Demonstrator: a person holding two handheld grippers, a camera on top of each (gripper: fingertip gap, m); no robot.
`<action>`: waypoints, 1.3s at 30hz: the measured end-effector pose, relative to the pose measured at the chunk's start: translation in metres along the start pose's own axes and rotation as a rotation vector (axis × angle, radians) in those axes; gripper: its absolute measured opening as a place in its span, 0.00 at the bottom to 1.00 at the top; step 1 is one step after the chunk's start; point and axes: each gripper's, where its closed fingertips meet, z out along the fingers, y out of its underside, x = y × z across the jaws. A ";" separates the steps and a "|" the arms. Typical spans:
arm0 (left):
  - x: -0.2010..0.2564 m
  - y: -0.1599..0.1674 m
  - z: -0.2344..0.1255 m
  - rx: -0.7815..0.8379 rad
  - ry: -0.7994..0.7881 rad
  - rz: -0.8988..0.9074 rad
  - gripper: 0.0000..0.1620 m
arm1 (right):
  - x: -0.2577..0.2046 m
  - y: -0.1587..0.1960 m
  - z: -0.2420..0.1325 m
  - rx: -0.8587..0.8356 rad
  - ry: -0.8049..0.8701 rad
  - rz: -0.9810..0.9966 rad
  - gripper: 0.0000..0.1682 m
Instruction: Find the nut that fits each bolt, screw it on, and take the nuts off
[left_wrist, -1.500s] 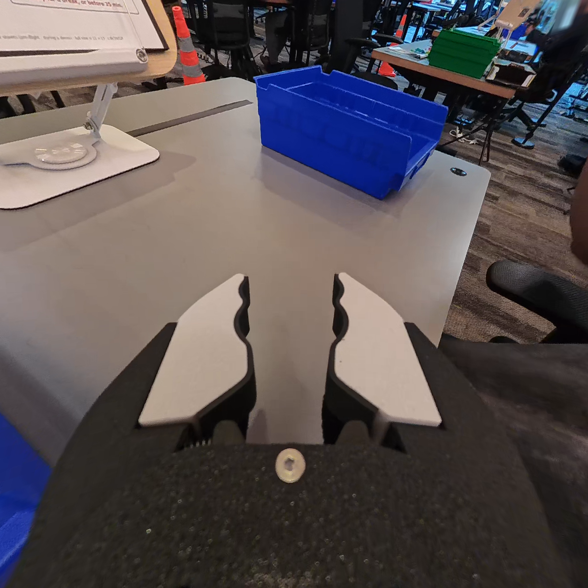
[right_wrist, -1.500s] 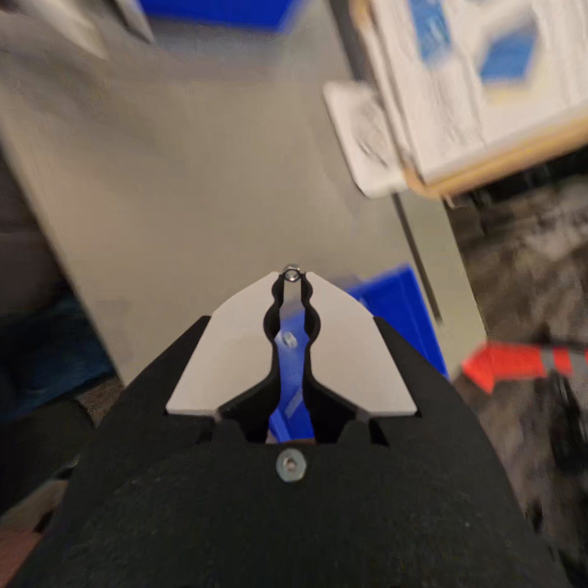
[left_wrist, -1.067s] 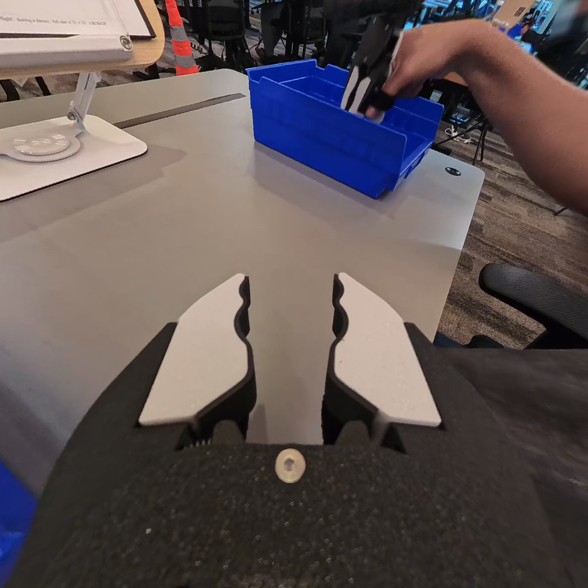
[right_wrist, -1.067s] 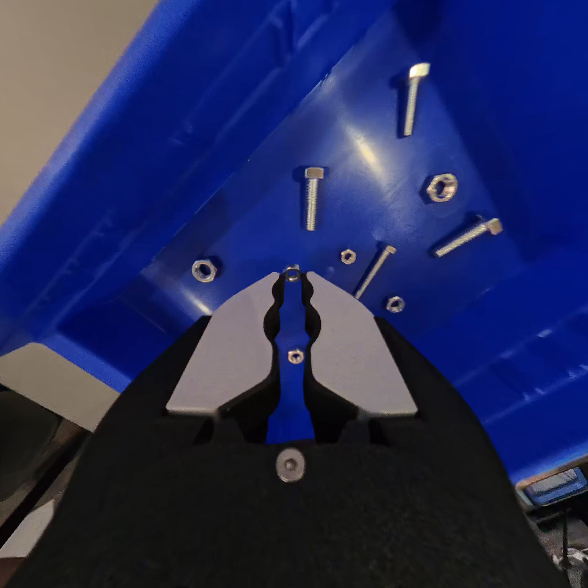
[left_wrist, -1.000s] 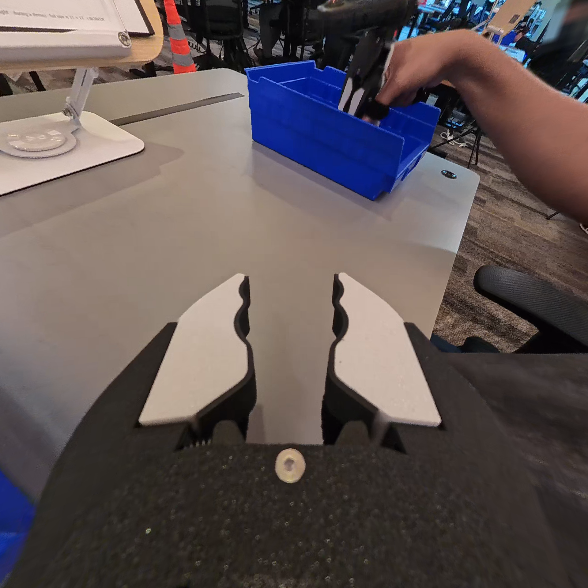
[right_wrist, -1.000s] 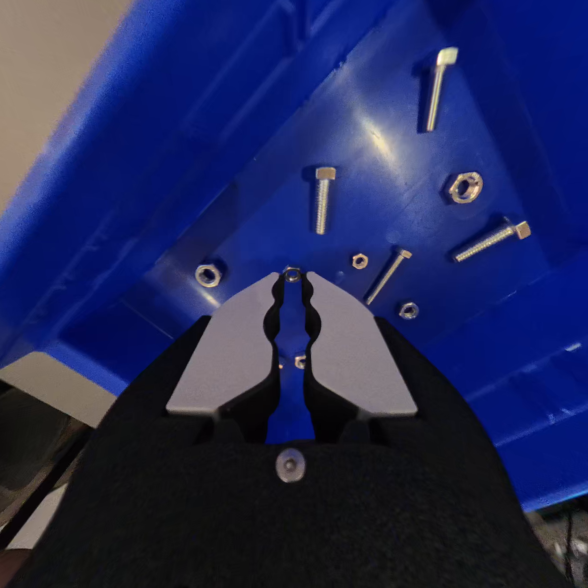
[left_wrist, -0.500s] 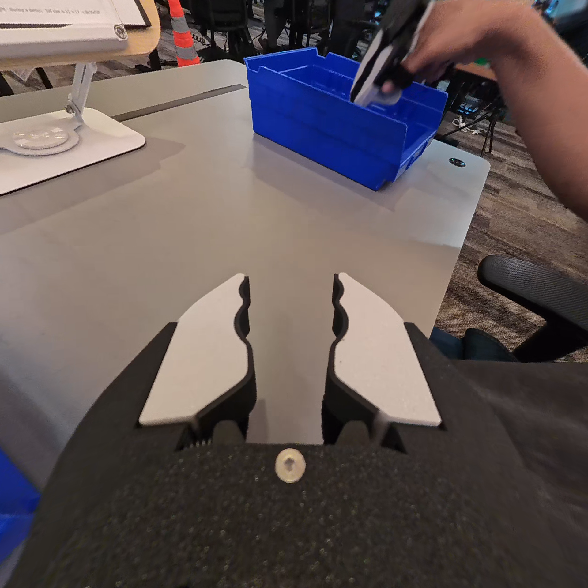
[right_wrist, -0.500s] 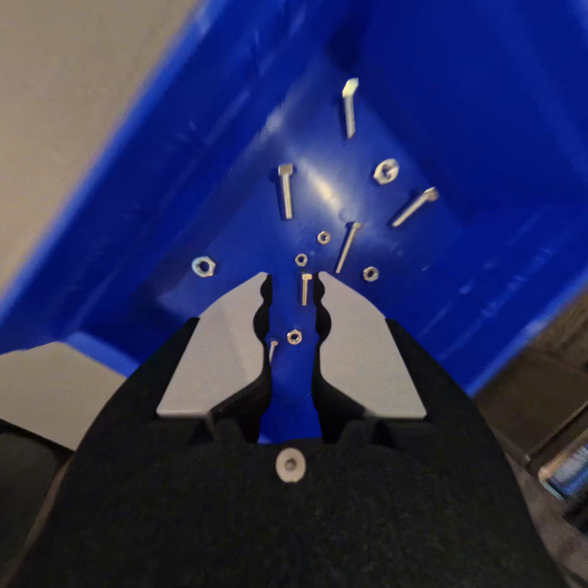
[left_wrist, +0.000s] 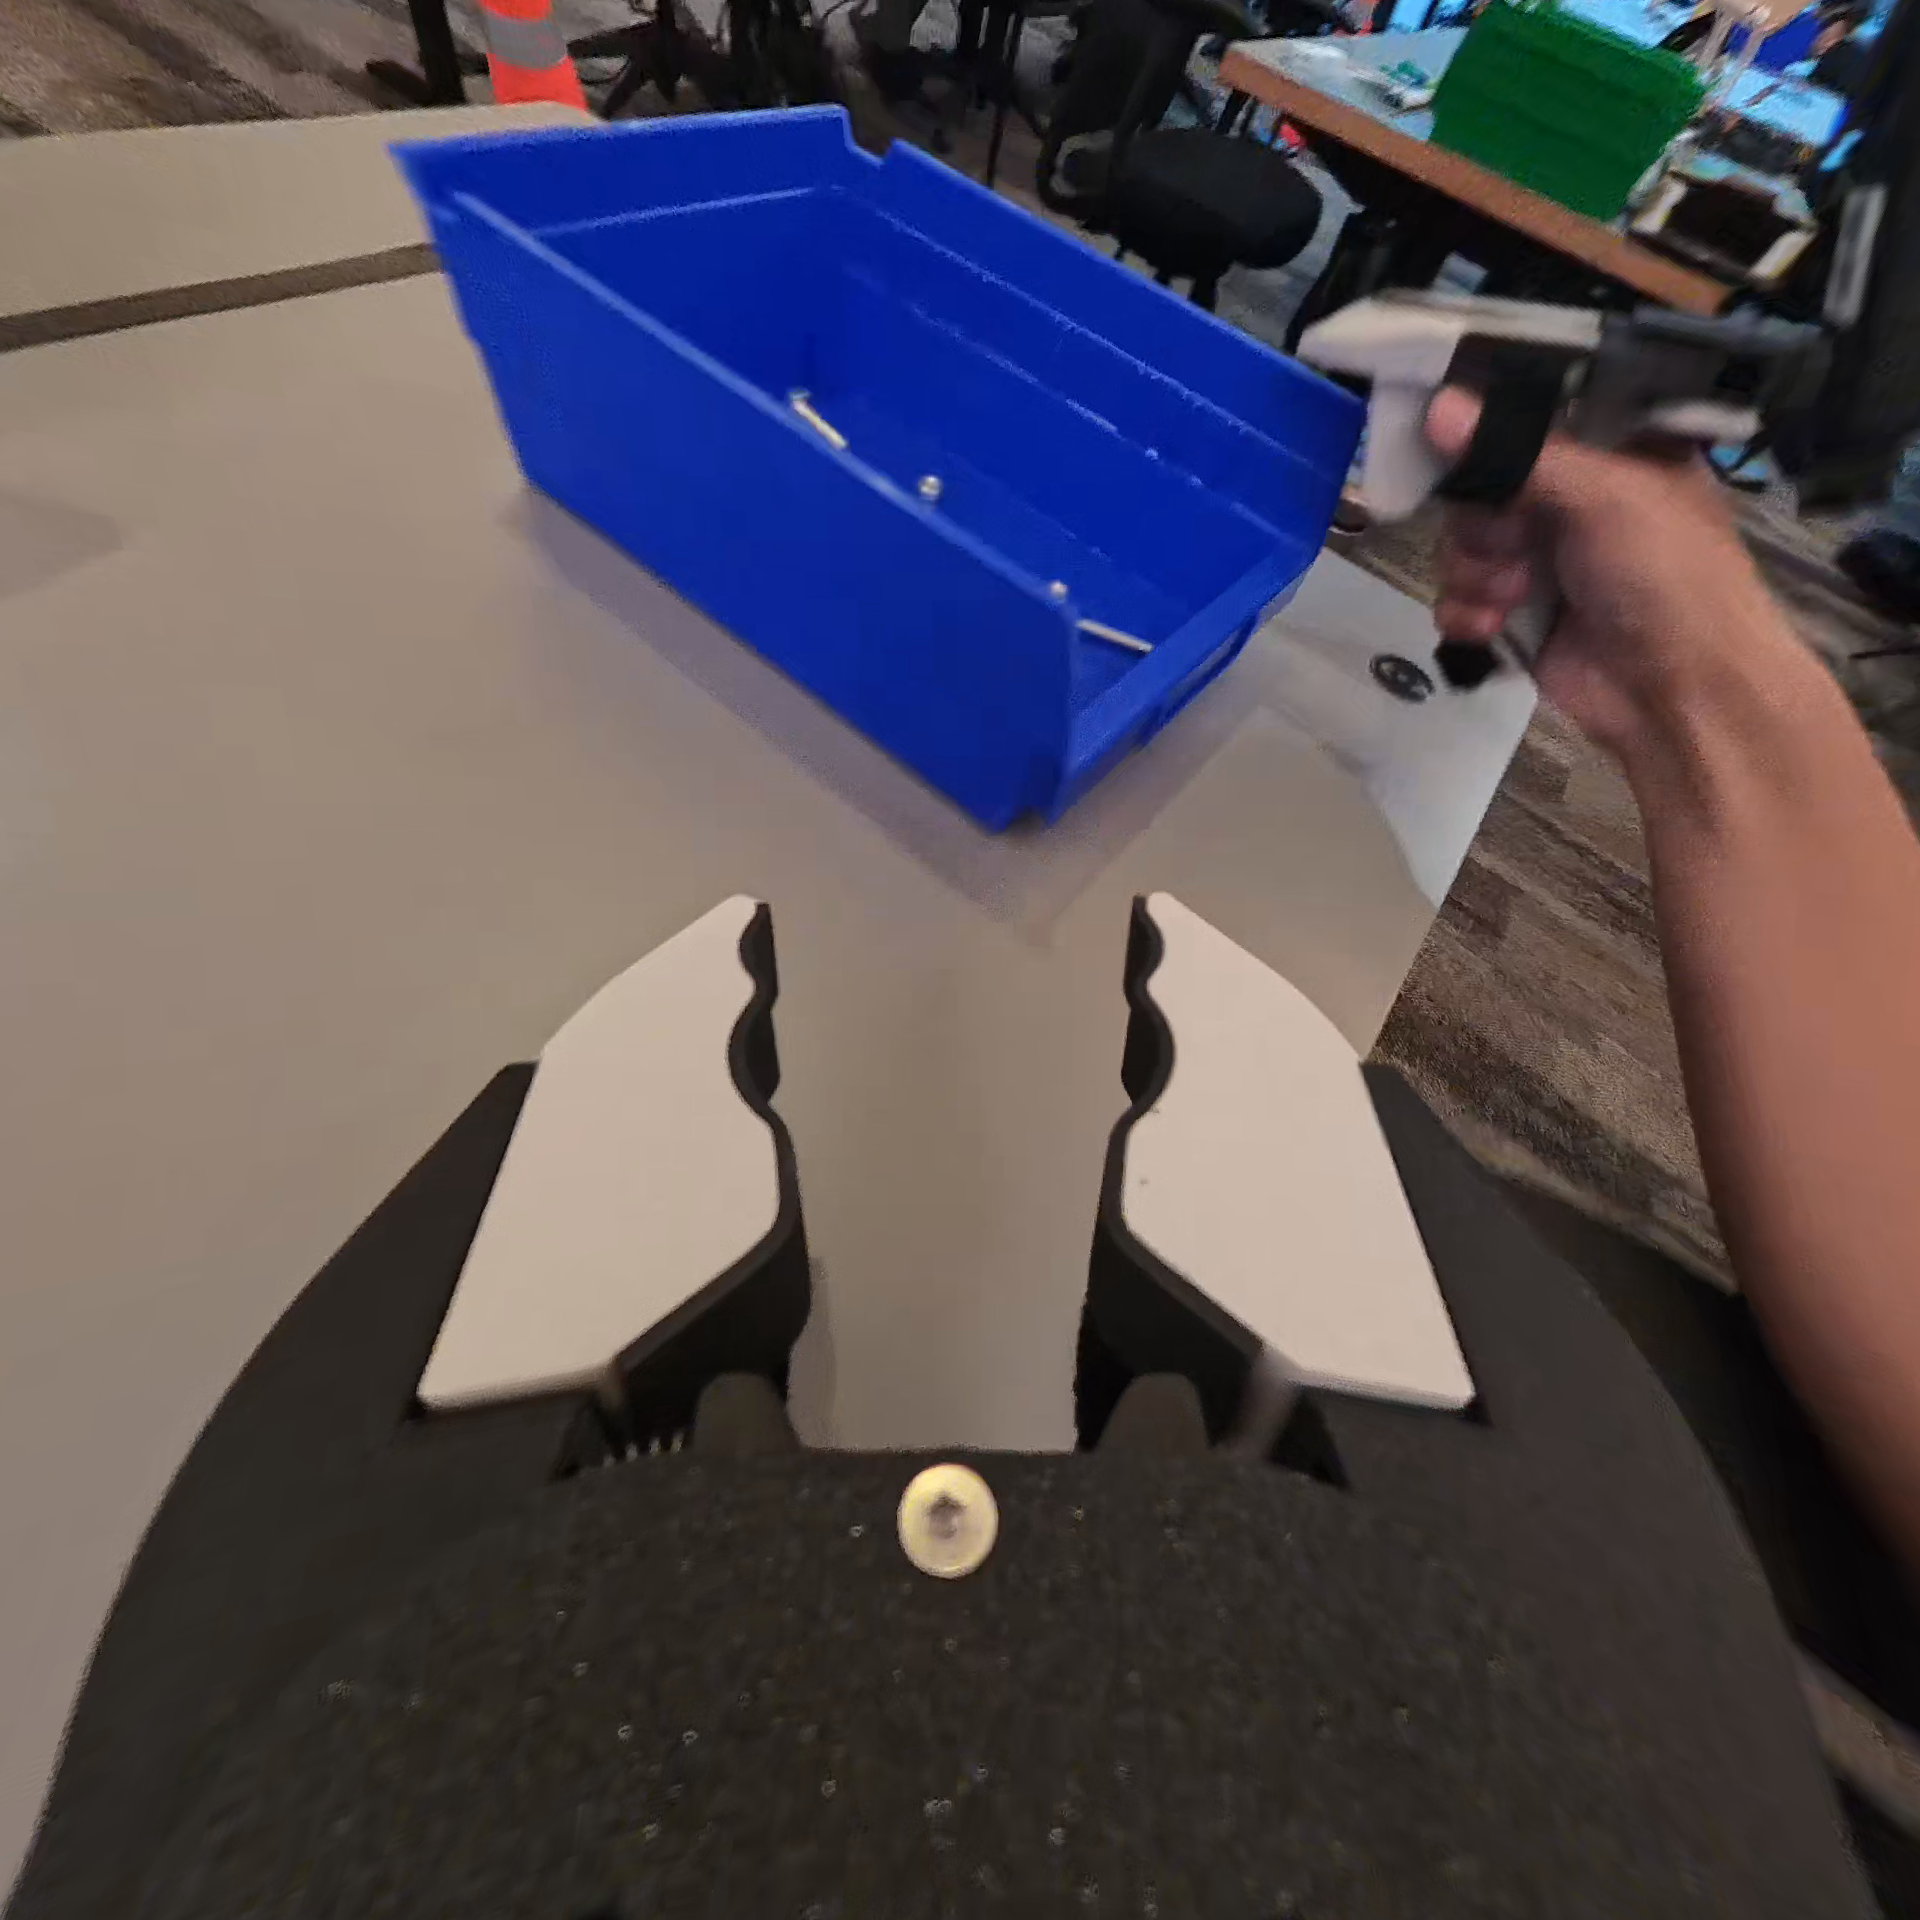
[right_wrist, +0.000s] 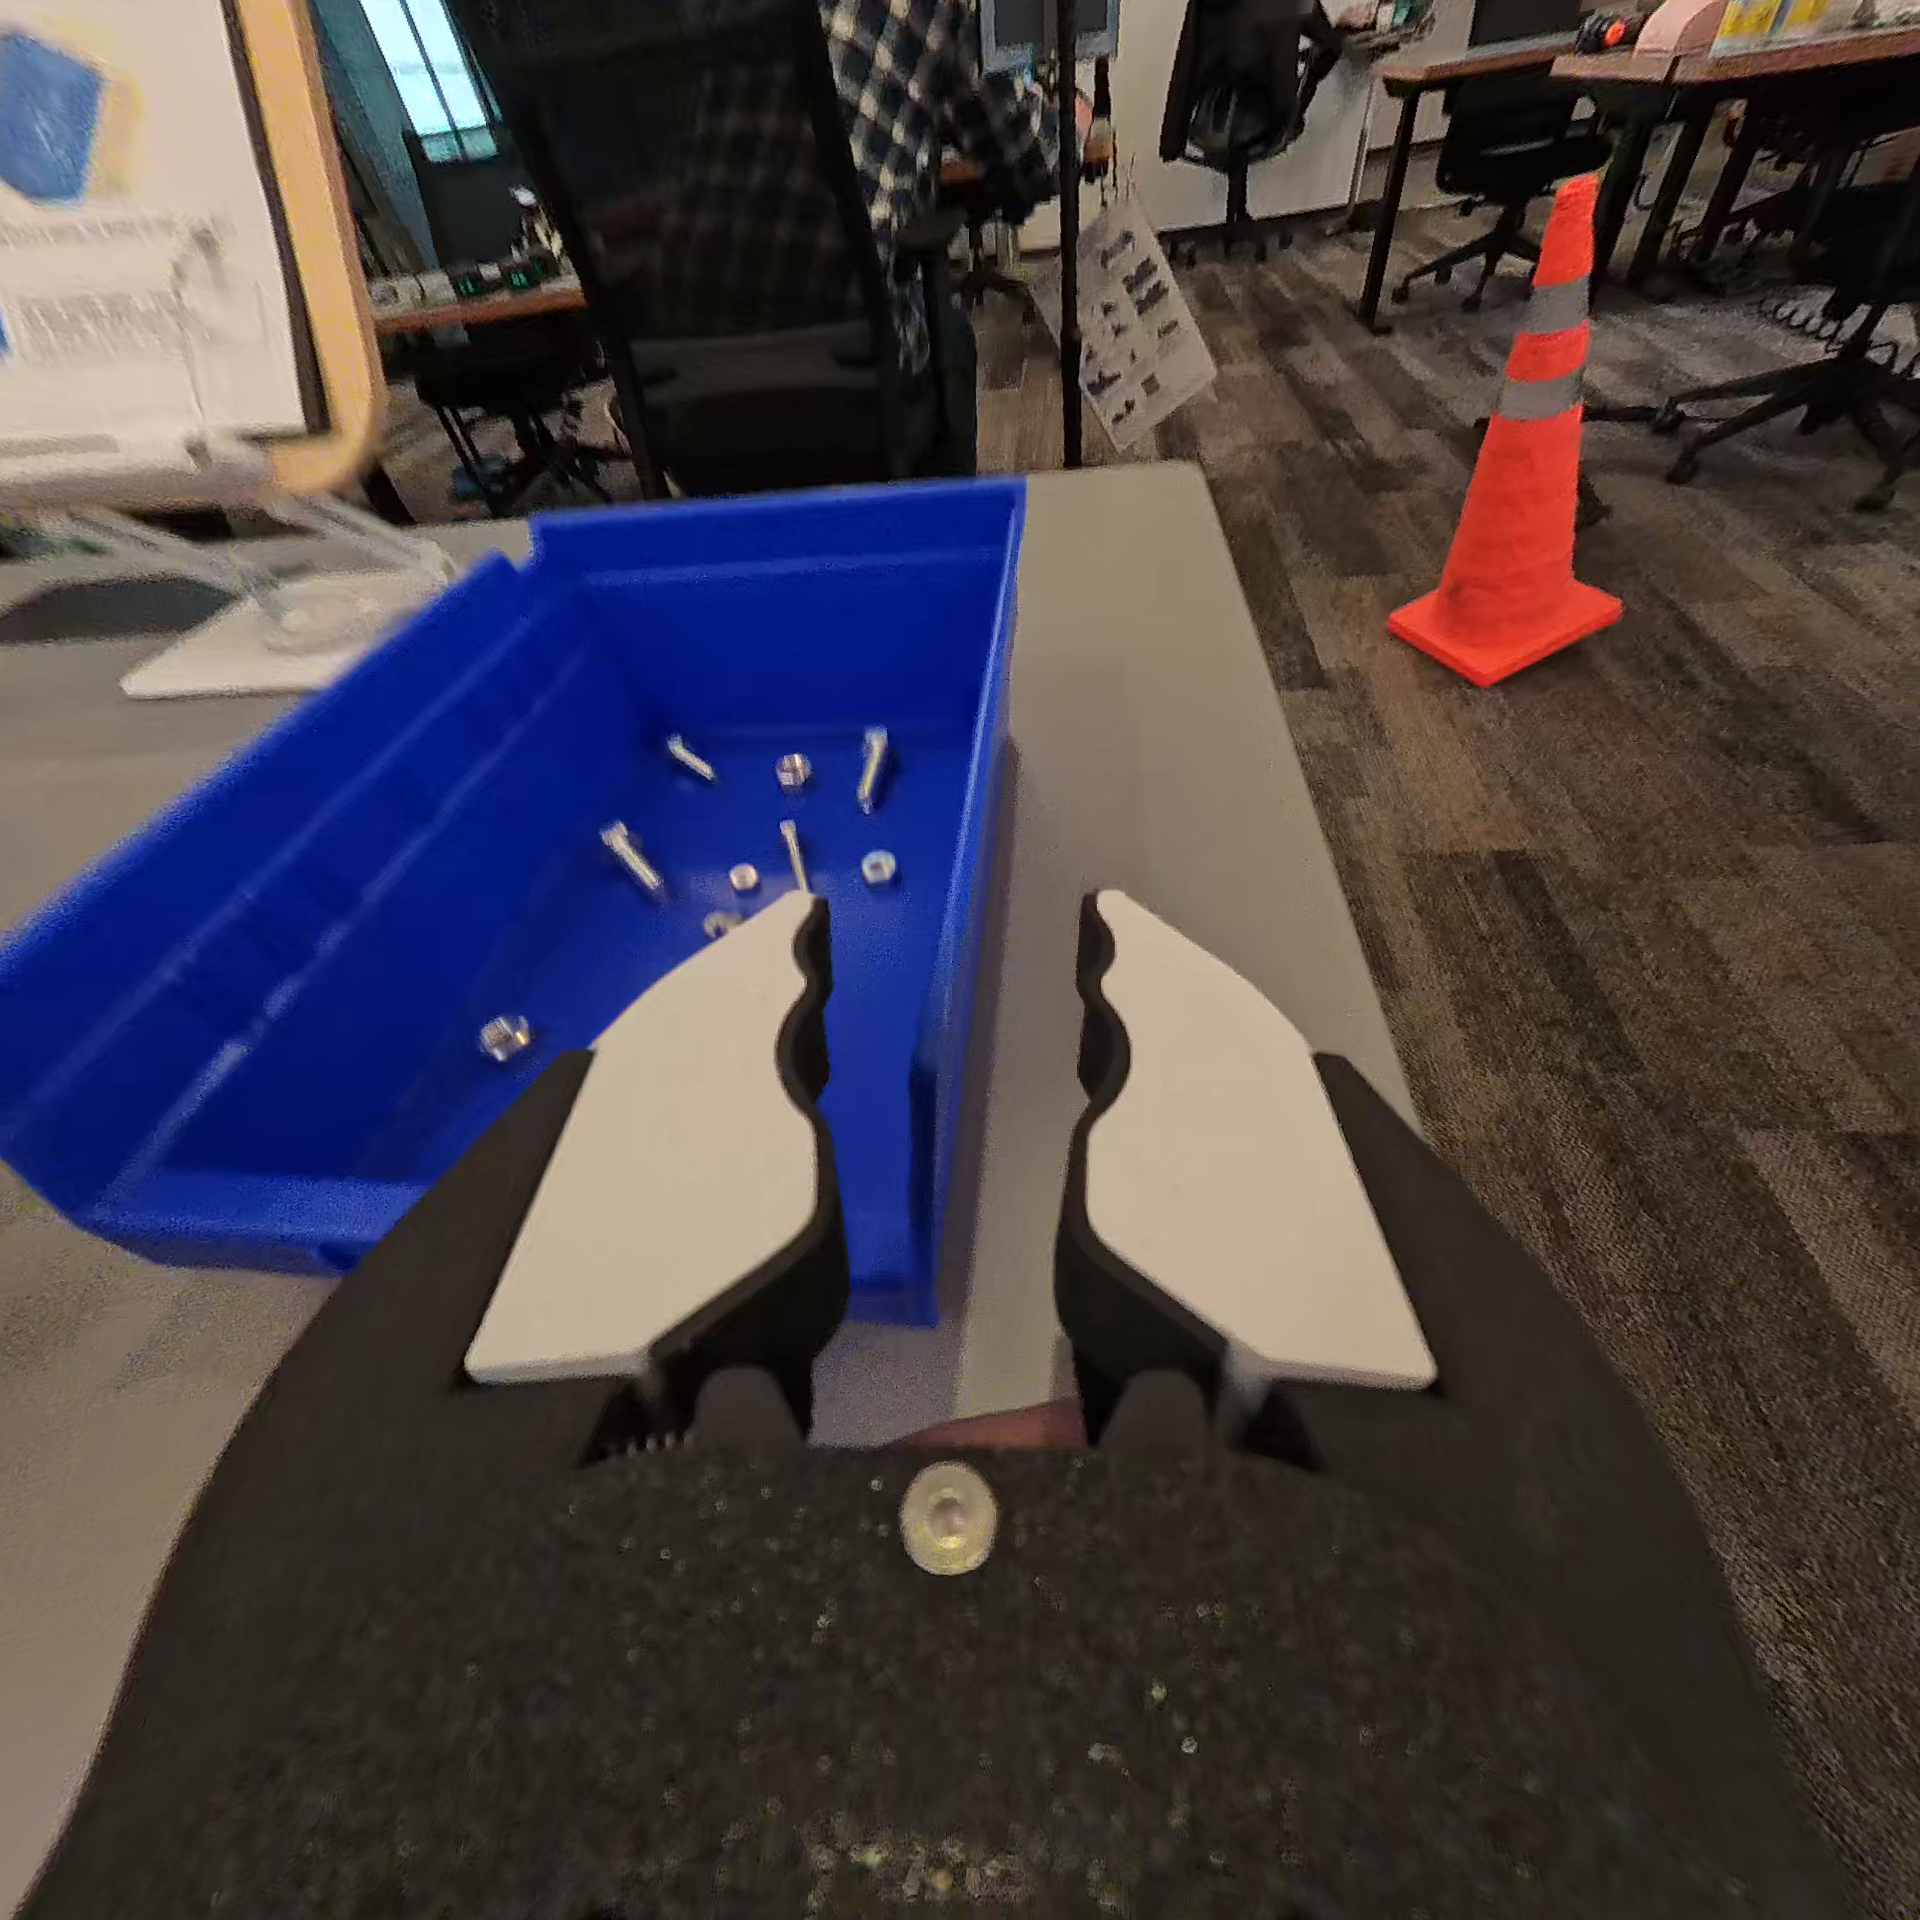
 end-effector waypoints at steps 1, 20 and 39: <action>0.014 -0.007 0.023 0.009 -0.011 -0.011 0.41 | 0.001 0.012 0.004 -0.022 0.010 -0.014 0.27; -0.064 -0.035 0.082 0.082 -0.532 -0.004 0.02 | -0.067 0.011 0.012 0.004 0.238 0.233 0.03; -0.211 0.033 -0.191 0.159 -0.823 -0.152 0.01 | -0.379 0.038 0.048 -0.078 -0.121 0.162 0.04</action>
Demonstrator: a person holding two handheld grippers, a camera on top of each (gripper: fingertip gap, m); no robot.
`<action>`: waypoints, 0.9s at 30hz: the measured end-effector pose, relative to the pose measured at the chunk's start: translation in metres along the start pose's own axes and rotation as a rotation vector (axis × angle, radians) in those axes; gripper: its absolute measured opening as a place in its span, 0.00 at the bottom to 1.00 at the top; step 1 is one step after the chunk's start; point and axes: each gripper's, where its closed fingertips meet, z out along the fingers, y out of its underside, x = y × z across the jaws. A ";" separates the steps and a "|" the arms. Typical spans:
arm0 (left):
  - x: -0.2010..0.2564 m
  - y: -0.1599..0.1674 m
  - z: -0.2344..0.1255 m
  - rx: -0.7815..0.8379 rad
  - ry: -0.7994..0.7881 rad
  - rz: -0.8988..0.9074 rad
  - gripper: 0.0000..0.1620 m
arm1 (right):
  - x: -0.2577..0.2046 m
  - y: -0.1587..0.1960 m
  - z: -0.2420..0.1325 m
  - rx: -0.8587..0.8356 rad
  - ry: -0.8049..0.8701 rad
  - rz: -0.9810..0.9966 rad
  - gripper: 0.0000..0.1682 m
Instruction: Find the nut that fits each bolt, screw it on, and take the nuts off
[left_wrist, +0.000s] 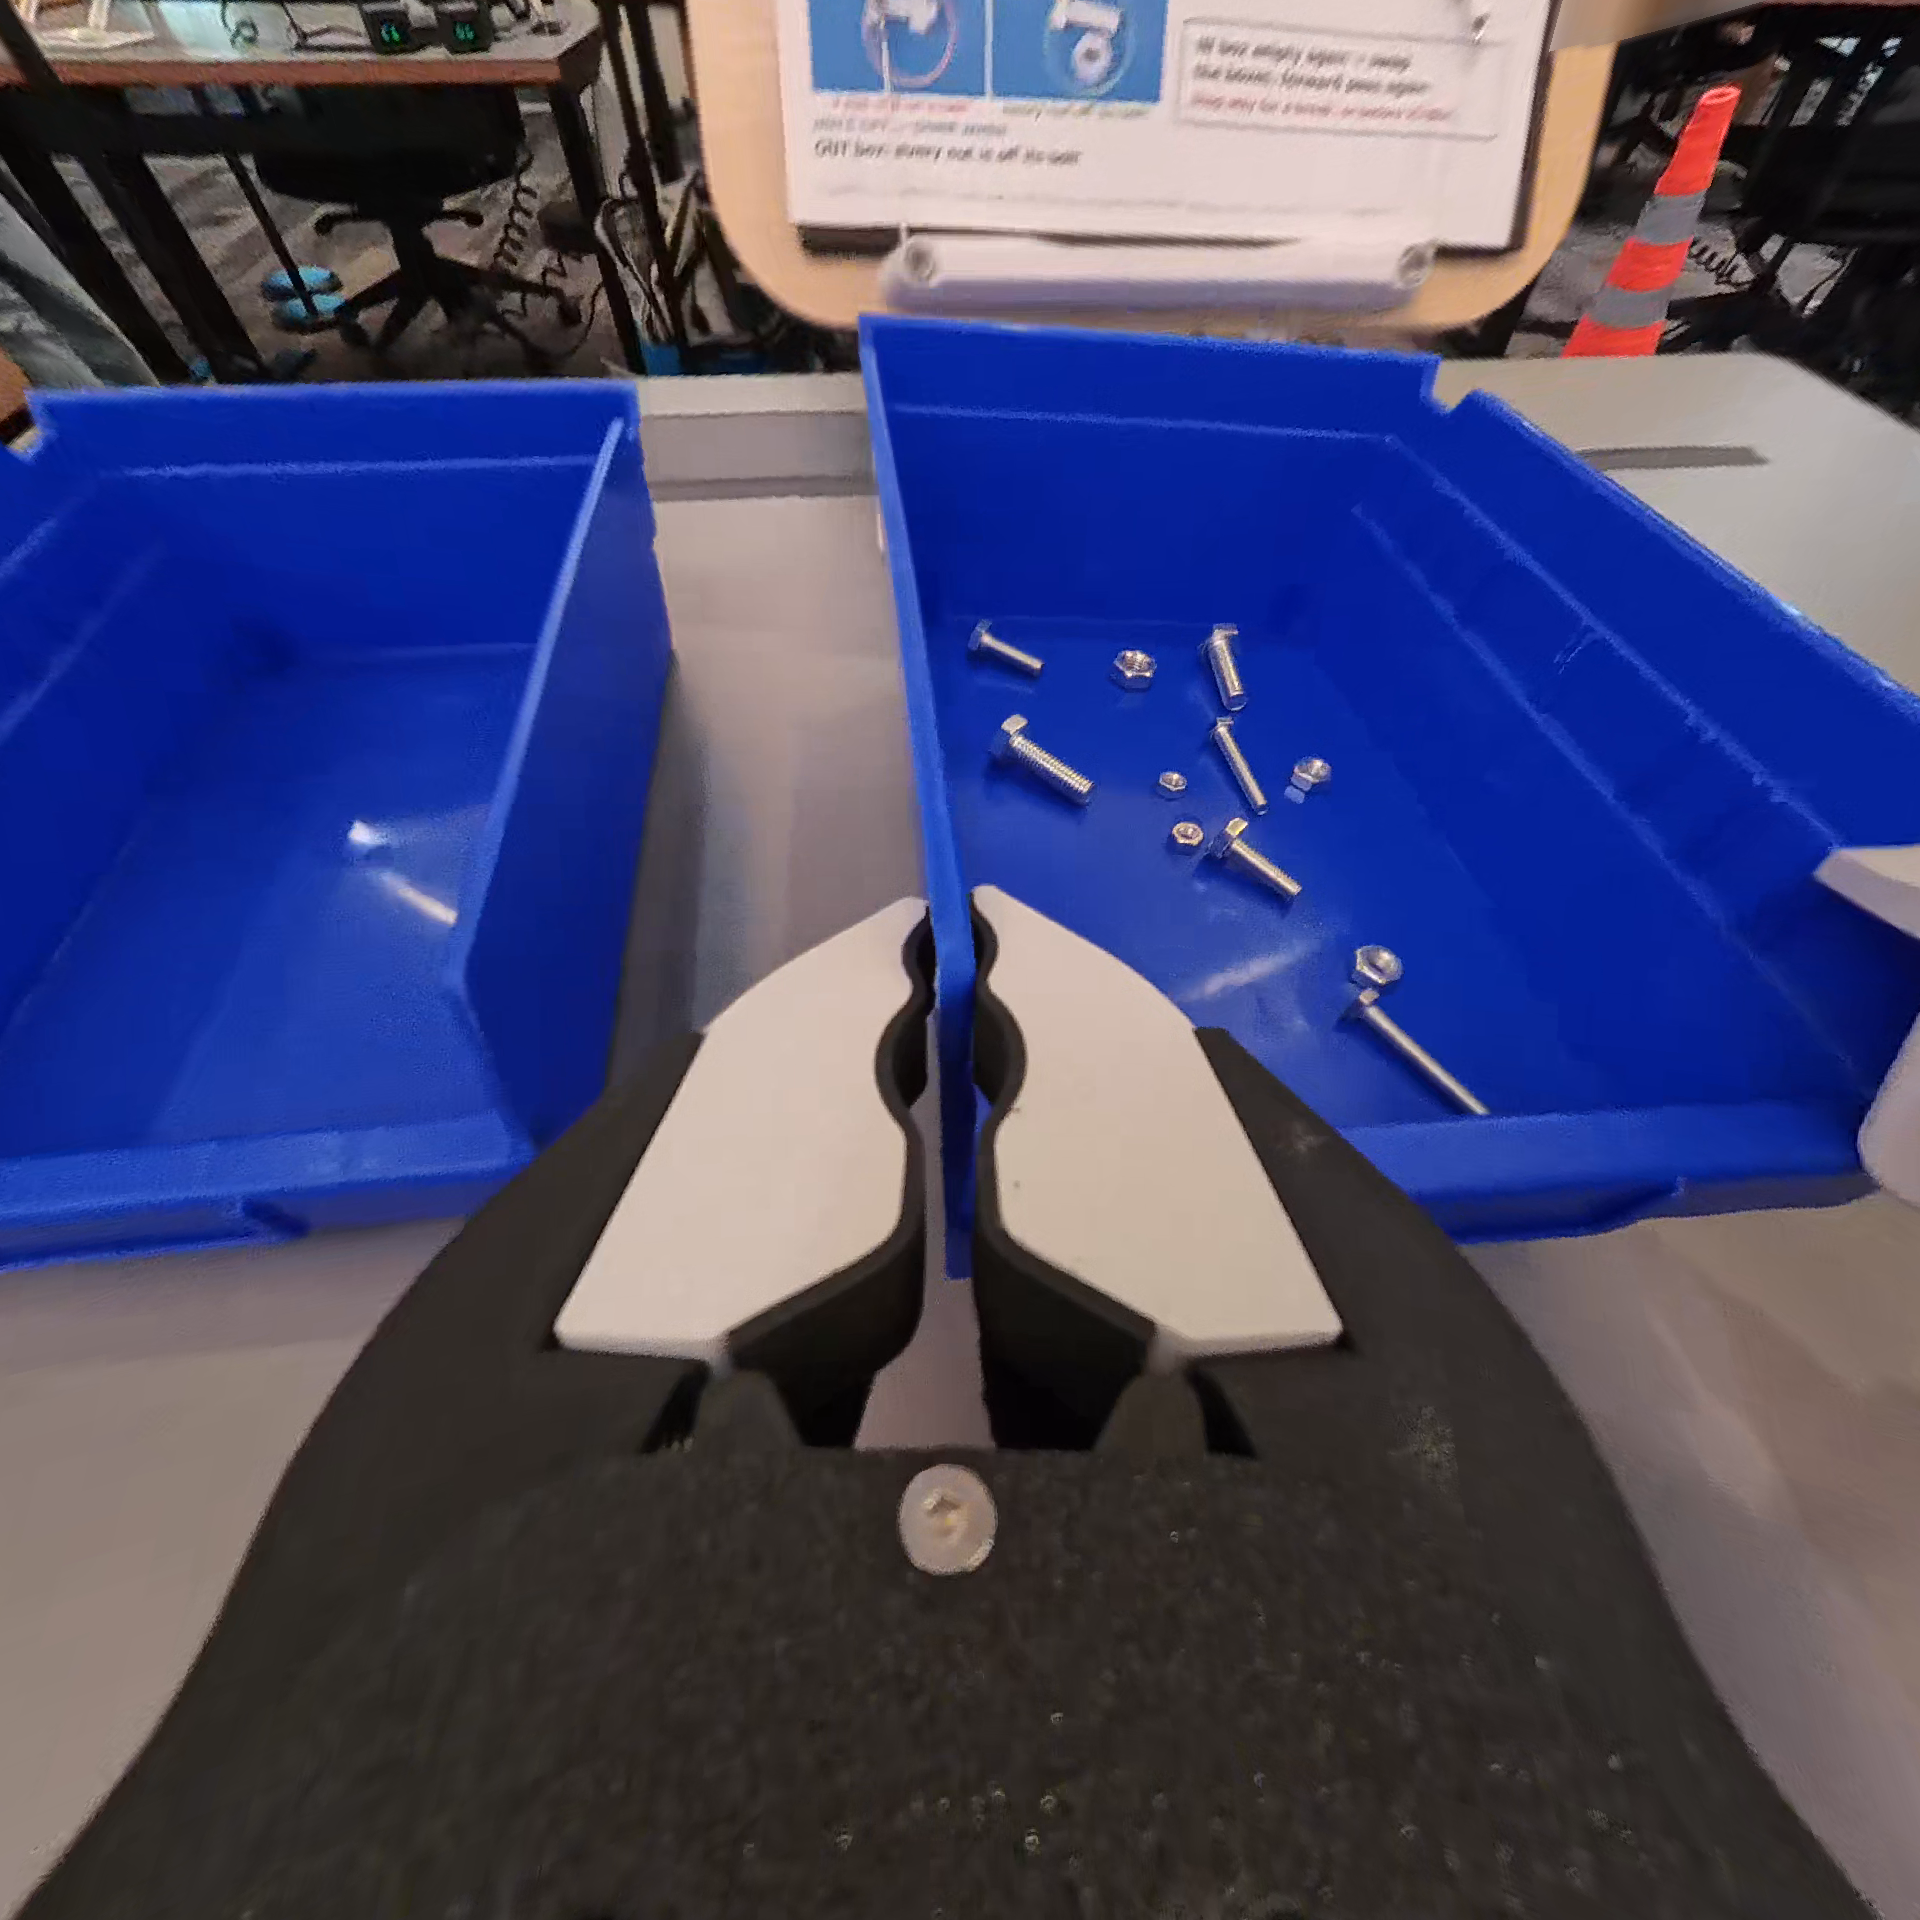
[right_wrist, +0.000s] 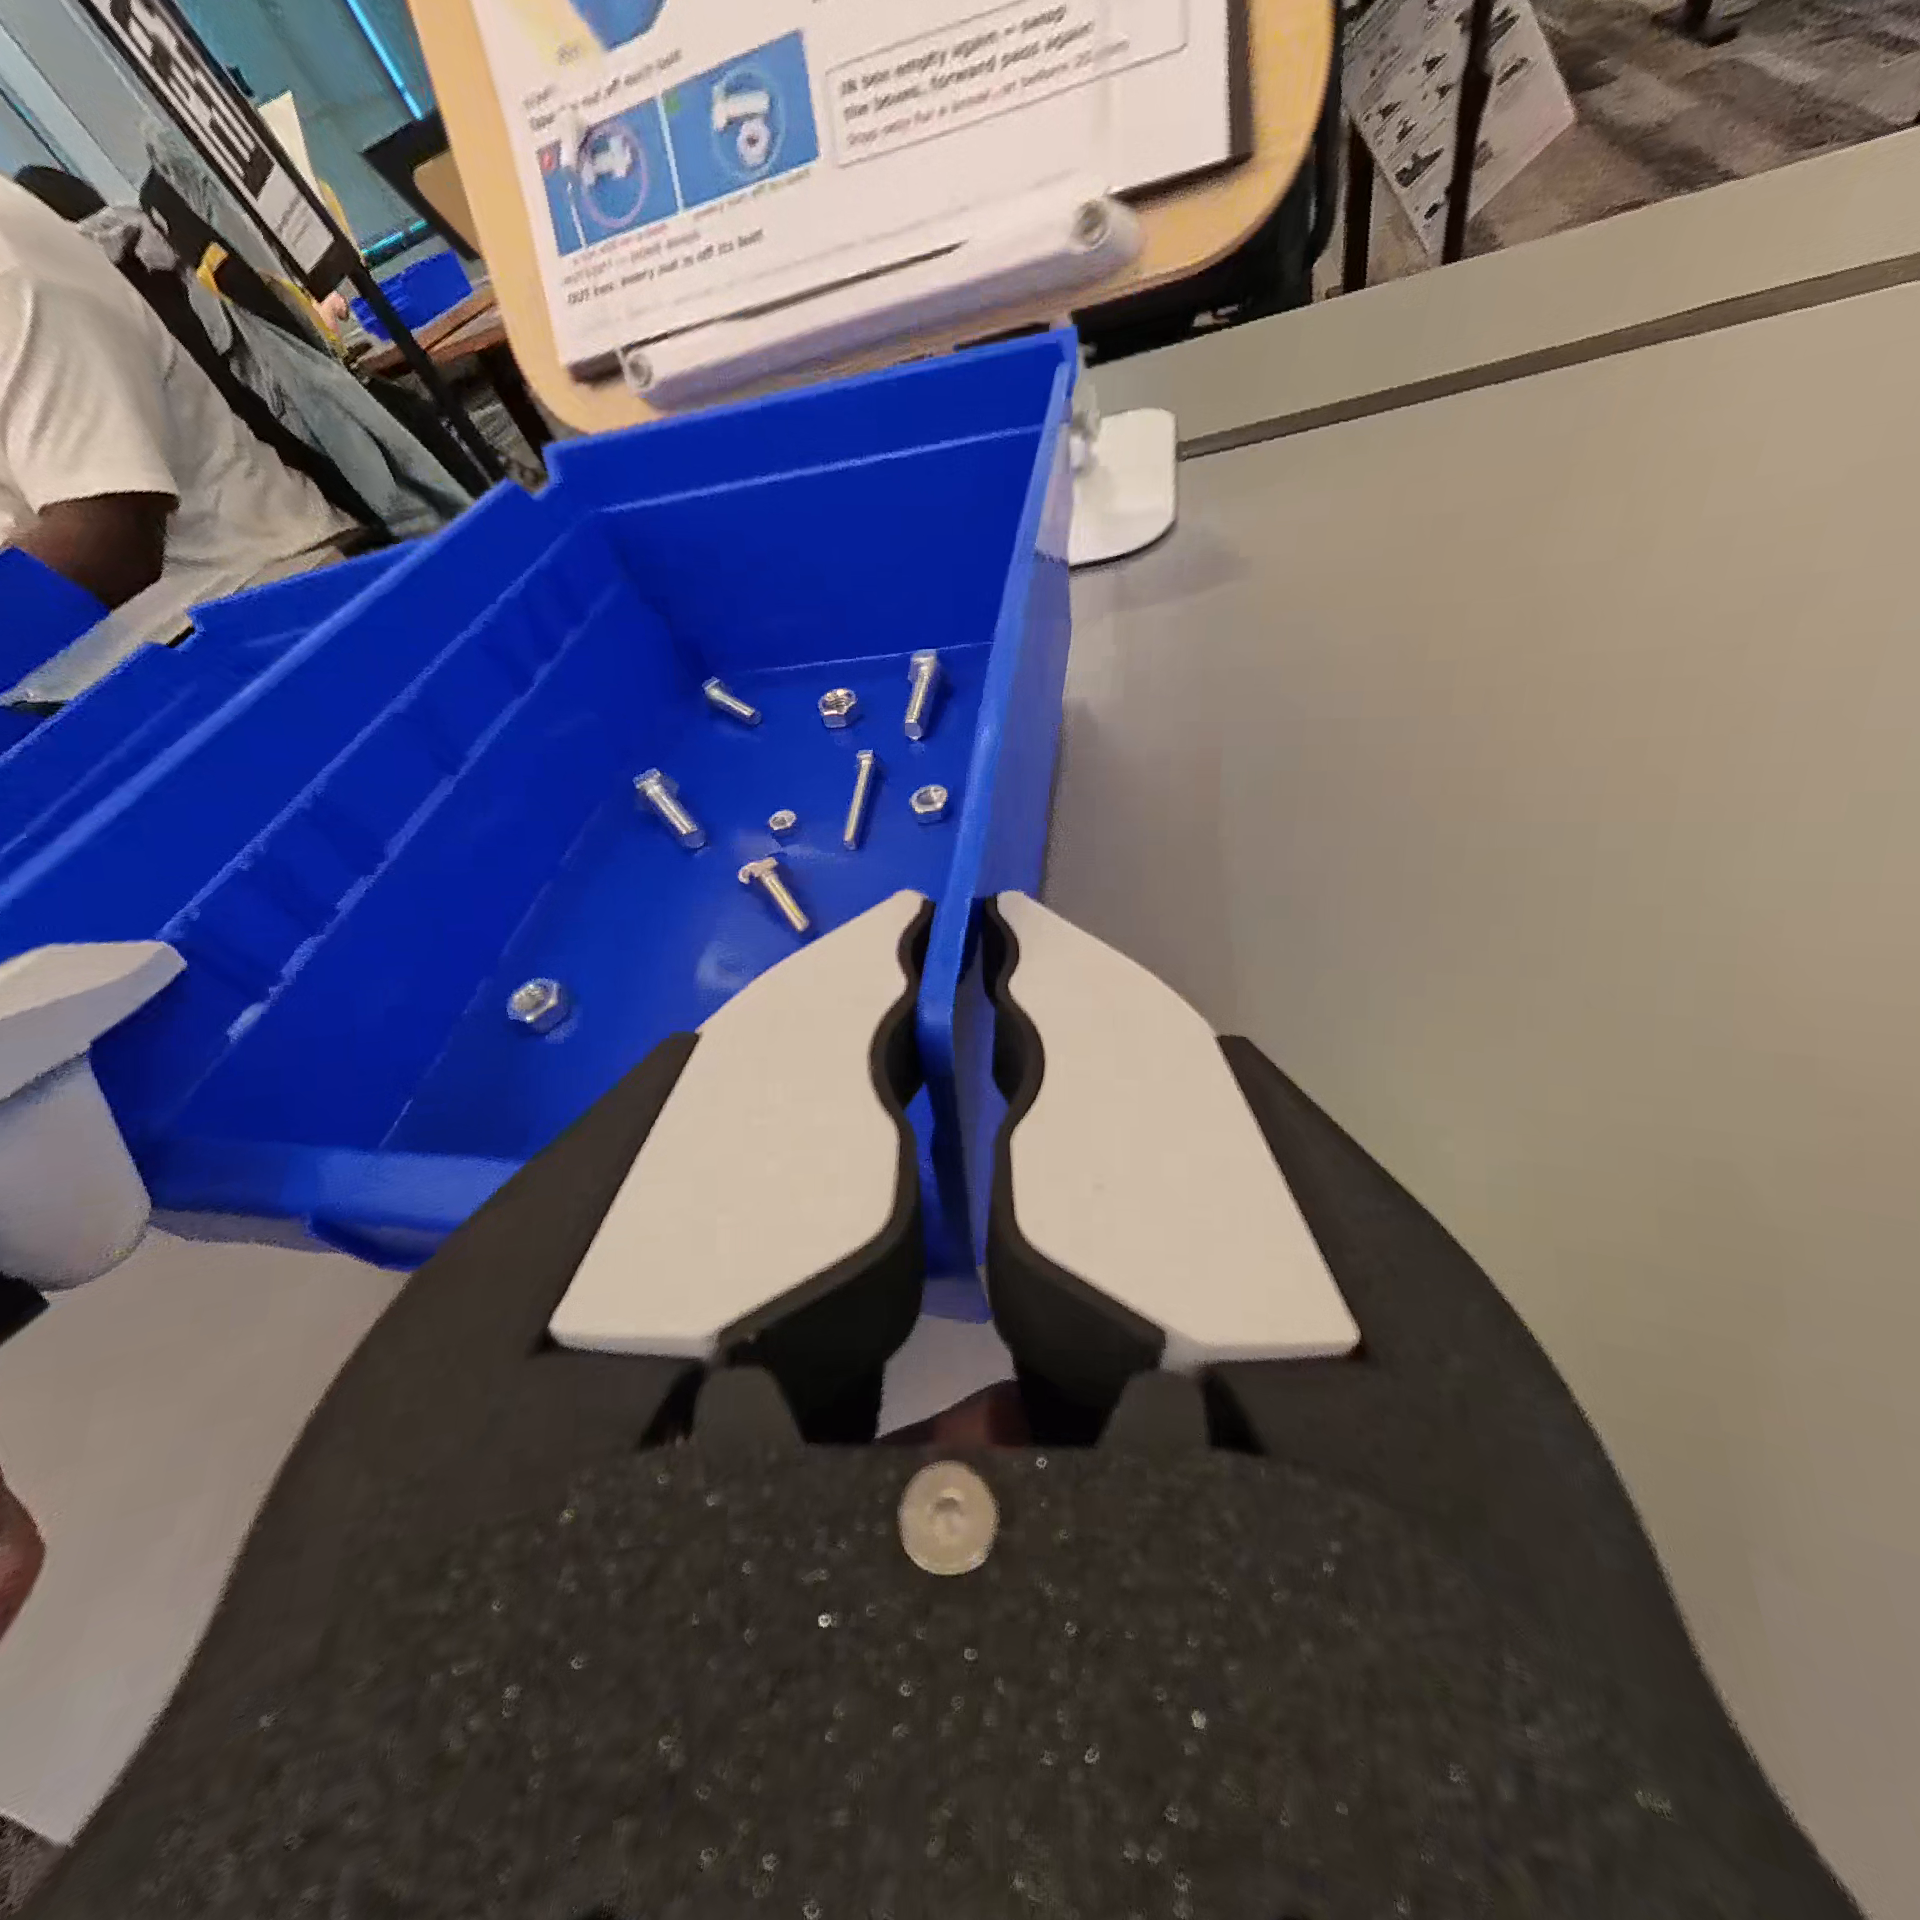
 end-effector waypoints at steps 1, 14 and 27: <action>-0.004 0.005 0.001 -0.009 0.003 -0.004 0.02 | -0.003 0.002 0.003 -0.005 -0.004 -0.002 0.05; -0.009 0.032 -0.014 -0.015 0.094 -0.057 0.20 | -0.006 0.010 -0.004 0.003 -0.137 -0.214 0.18; -0.282 0.020 -0.038 -0.122 -0.178 -0.269 0.42 | 0.024 0.002 -0.049 0.210 -0.178 -0.255 0.06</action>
